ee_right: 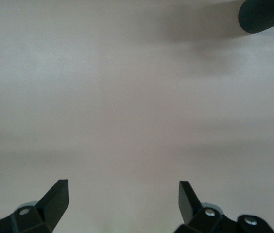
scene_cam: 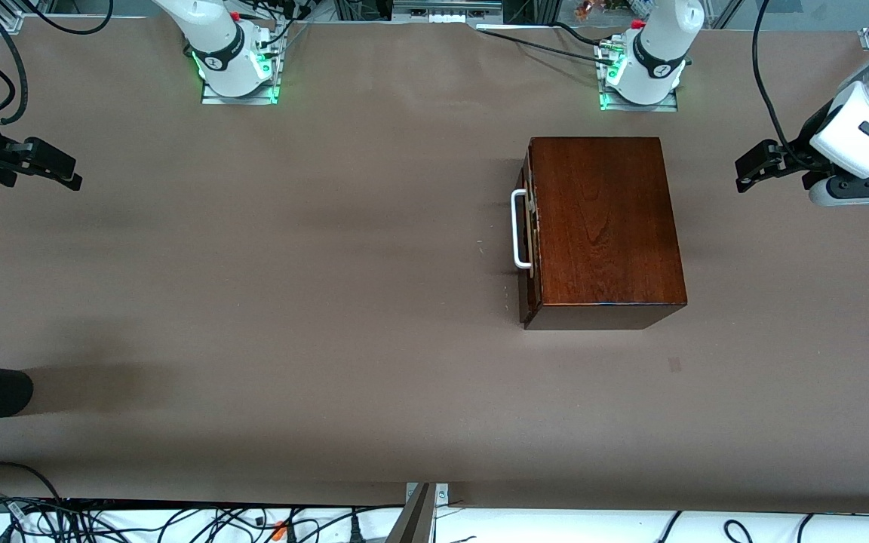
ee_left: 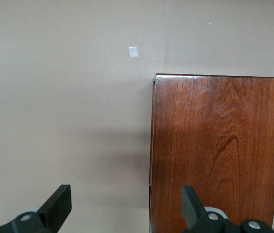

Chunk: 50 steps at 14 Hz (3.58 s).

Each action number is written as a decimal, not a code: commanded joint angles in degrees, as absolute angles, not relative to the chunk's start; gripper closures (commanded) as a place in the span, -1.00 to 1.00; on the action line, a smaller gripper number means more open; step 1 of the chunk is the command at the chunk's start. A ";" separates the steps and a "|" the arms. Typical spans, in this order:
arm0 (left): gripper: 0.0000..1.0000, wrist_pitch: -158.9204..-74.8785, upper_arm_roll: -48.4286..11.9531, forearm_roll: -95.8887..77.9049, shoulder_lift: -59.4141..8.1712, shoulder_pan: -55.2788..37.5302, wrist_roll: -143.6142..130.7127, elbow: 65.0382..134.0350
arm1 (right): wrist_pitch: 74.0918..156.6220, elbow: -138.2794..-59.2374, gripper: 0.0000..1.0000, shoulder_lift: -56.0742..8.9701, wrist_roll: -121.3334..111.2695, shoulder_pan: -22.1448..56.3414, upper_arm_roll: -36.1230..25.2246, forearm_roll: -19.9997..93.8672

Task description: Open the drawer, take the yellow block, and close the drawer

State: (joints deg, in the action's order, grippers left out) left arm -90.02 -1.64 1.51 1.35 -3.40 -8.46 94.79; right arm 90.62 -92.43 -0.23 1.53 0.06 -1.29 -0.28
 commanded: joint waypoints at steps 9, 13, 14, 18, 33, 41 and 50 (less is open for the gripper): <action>-1.00 -85.27 -2.11 1.32 0.79 -4.04 -7.56 93.52 | 90.44 -92.81 -1.00 0.53 0.70 -0.70 -0.79 -0.26; -1.00 -83.05 -11.04 0.09 -1.92 -4.22 -8.34 93.34 | 90.44 -92.81 -1.00 0.61 0.70 -0.70 -0.79 -0.26; -1.00 -83.67 -13.86 -0.70 -3.50 -4.22 -8.70 93.34 | 90.44 -92.81 -1.00 0.62 0.70 -0.70 -0.79 -0.26; -1.00 -90.25 -23.79 -1.15 -9.56 -4.57 -20.00 92.29 | 90.53 -92.81 -1.00 0.53 0.70 -0.70 -0.79 -0.26; -1.00 -112.65 -26.28 17.48 -22.94 -20.65 -45.69 101.93 | 90.53 -92.81 -1.00 0.53 0.70 -0.70 -0.79 -0.26; -1.00 -115.31 -26.37 19.60 -23.29 -20.74 -46.93 104.94 | 90.53 -92.81 -1.00 0.53 0.70 -0.62 -0.79 -0.26; -1.00 -118.56 -26.28 20.56 -25.49 -21.44 -49.39 105.82 | 90.53 -92.72 -1.00 0.53 0.70 -0.70 -0.79 -0.26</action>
